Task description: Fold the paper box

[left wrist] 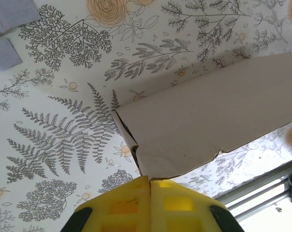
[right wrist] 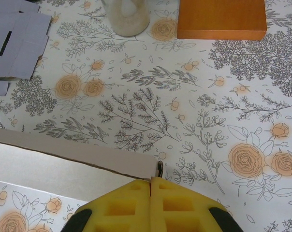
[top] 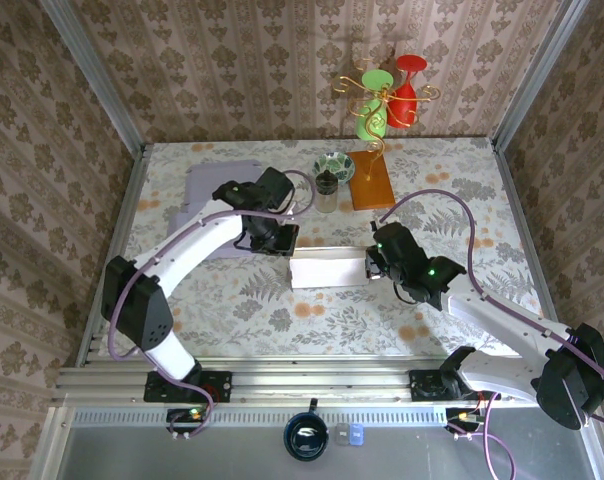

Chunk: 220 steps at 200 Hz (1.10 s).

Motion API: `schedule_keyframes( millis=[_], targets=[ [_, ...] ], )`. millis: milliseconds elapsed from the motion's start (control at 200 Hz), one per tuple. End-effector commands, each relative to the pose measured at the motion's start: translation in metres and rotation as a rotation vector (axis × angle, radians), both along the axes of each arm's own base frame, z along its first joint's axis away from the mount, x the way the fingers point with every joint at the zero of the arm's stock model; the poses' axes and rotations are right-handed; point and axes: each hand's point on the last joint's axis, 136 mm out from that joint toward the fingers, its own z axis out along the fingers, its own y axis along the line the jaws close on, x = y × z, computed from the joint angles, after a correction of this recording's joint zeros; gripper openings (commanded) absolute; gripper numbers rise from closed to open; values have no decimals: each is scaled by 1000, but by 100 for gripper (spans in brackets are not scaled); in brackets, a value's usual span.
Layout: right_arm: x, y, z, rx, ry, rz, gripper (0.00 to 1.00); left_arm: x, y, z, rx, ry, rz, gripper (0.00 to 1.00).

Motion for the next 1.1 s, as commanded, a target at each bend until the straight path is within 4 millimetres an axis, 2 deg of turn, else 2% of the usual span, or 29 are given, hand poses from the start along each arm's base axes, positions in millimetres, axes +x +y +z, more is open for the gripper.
schedule_keyframes(
  millis=[0, 375, 780, 1095],
  targets=[
    [-6, 6, -9, 0, 40, 23, 0, -4, -12, 8, -66, 65, 22, 0],
    [-8, 7, -9, 0, 41, 31, 0, -2, -11, 9, -94, 105, 41, 0],
    [-9, 7, -12, 0, 48, 35, 0, -3, -6, -6, -91, 63, 3, 0],
    [-11, 6, -18, -18, 47, 51, 0, -12, 1, -23, -66, 11, -33, 0]
  ],
)
